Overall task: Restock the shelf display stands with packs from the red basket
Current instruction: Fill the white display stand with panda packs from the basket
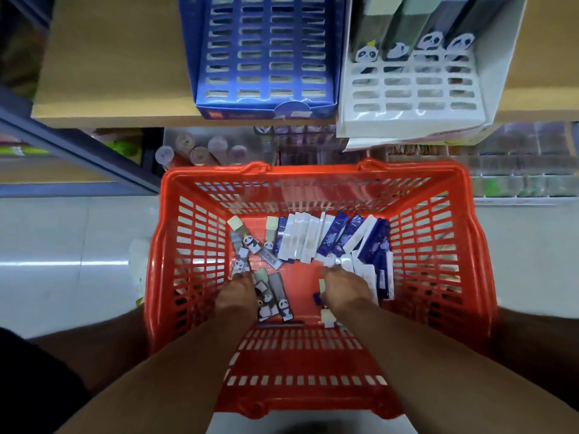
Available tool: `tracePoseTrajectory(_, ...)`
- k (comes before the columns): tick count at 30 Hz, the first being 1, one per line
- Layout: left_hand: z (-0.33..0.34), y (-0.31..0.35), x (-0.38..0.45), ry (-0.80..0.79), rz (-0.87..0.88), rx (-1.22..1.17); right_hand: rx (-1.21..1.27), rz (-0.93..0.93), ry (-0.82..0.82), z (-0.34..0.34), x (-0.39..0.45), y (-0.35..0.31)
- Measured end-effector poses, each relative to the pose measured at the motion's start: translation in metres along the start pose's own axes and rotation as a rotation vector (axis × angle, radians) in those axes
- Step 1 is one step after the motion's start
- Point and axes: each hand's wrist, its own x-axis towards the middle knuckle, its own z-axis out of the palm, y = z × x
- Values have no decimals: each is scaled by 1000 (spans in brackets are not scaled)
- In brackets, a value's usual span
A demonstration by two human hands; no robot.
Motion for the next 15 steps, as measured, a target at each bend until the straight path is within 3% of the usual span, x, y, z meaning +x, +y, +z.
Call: tracePoseTrajectory(15,-54,-11,-37,55,164,-403,-97,-173,82,-48,-31,-15)
